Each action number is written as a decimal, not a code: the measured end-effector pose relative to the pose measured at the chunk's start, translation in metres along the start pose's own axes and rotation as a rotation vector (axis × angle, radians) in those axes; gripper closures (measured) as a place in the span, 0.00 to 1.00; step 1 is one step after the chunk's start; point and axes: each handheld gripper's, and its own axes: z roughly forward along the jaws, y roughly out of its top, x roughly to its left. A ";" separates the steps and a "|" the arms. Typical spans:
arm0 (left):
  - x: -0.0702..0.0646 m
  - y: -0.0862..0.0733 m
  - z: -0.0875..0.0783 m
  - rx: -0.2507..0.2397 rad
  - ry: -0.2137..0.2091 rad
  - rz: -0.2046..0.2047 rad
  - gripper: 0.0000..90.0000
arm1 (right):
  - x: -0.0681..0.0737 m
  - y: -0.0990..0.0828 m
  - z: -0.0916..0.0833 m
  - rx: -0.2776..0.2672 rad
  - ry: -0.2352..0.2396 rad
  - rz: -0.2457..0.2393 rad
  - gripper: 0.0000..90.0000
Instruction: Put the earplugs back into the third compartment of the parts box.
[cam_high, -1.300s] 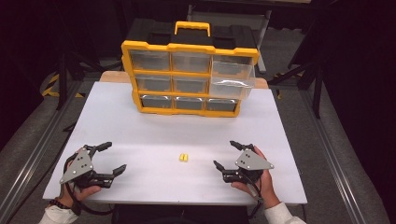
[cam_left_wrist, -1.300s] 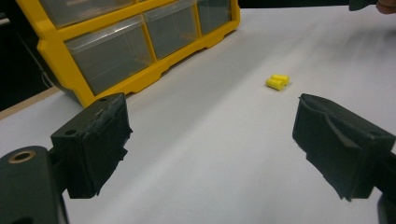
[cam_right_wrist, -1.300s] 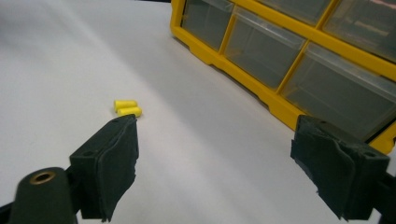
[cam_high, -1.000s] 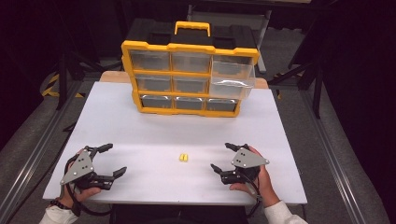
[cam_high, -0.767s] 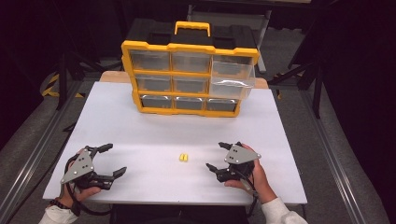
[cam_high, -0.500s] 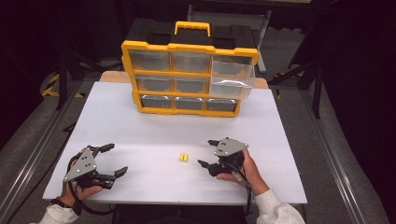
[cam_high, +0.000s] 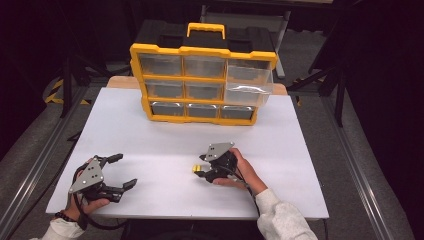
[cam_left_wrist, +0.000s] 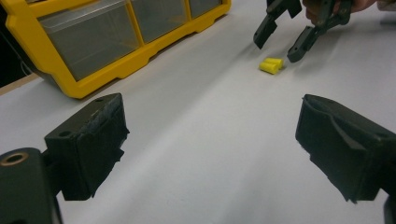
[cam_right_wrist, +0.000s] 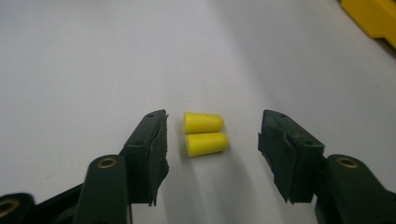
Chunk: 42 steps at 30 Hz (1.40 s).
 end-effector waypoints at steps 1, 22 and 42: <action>0.000 0.000 0.000 0.000 0.000 0.000 0.11 | 0.000 0.000 0.000 0.000 0.000 0.000 0.49; -0.003 -0.001 0.005 0.020 -0.018 0.006 0.11 | 0.001 -0.005 -0.001 0.010 0.054 0.011 0.78; -0.001 -0.002 0.000 0.019 -0.011 -0.006 0.11 | 0.011 0.006 -0.054 -0.138 -0.073 -0.030 0.78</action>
